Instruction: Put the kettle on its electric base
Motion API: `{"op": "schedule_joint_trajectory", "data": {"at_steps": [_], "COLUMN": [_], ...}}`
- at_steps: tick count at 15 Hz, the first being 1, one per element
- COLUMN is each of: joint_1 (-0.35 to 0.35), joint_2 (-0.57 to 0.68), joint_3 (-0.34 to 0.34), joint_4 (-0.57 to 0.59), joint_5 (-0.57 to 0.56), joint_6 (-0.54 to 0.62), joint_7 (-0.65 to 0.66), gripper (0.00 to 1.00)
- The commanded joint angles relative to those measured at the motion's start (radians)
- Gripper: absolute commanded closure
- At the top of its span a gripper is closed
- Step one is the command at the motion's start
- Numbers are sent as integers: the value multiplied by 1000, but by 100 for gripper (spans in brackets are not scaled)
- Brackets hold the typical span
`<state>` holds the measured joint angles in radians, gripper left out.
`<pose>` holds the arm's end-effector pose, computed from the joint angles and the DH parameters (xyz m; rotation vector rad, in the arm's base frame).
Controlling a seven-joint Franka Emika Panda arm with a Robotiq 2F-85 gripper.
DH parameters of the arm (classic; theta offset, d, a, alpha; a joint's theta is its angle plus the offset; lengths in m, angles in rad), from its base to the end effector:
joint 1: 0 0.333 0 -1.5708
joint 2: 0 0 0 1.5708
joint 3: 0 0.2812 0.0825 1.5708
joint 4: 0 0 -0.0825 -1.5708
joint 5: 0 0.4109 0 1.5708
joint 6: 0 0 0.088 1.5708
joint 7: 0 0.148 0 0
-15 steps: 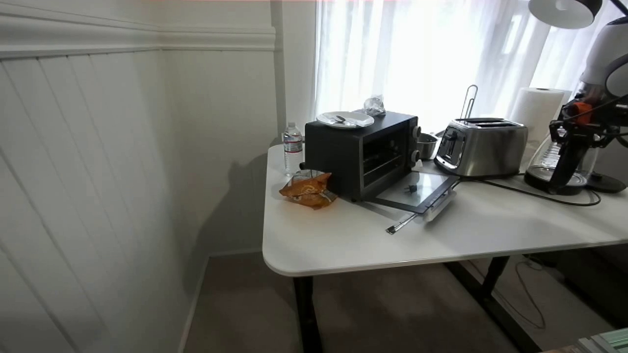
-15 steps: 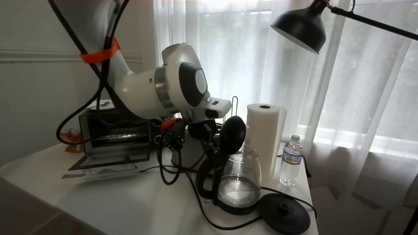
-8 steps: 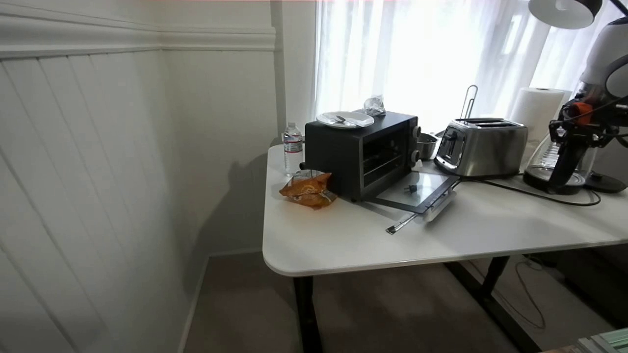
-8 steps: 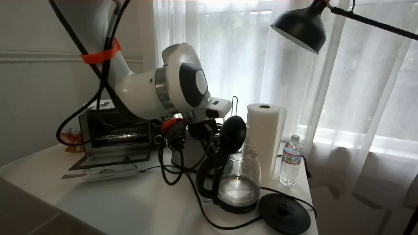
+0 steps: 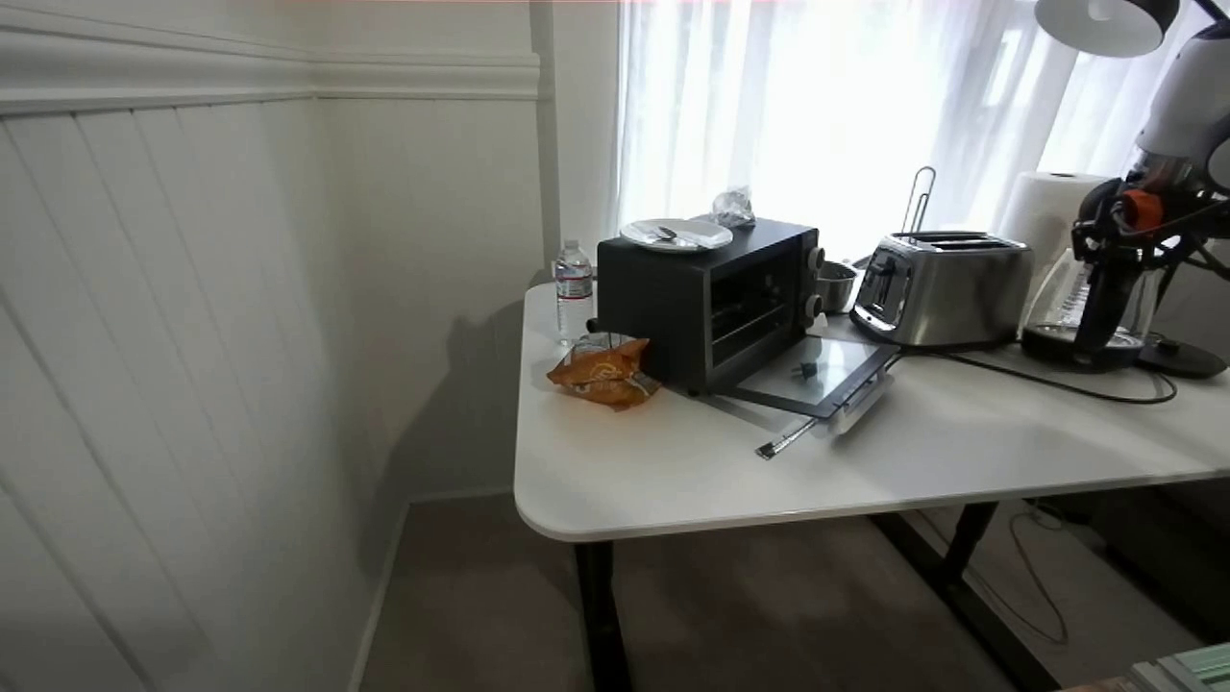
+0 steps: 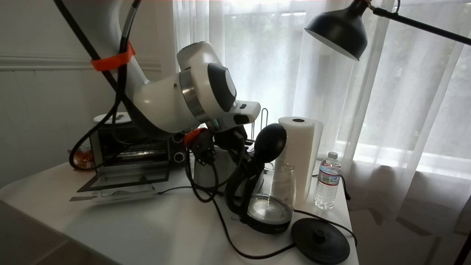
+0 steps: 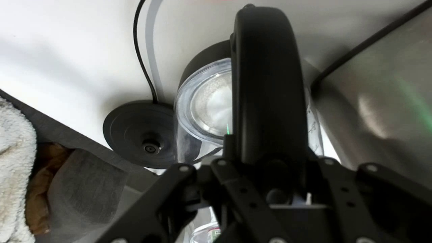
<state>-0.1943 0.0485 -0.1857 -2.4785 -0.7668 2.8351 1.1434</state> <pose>0.4928 -0.1687 0.2012 2.6350 -1.1459 0.5732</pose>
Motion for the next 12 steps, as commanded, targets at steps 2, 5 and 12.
{"op": "schedule_joint_trajectory", "data": {"at_steps": [2, 5, 12], "joint_1": [-6, -7, -6], "joint_2": [-42, -49, -70], "joint_3": [-20, -33, -56], "joint_4": [8, 14, 40], "joint_5": [-103, -155, -278], "joint_6": [31, 39, 51], "joint_7": [75, 117, 231], "gripper": [82, 82, 82]}}
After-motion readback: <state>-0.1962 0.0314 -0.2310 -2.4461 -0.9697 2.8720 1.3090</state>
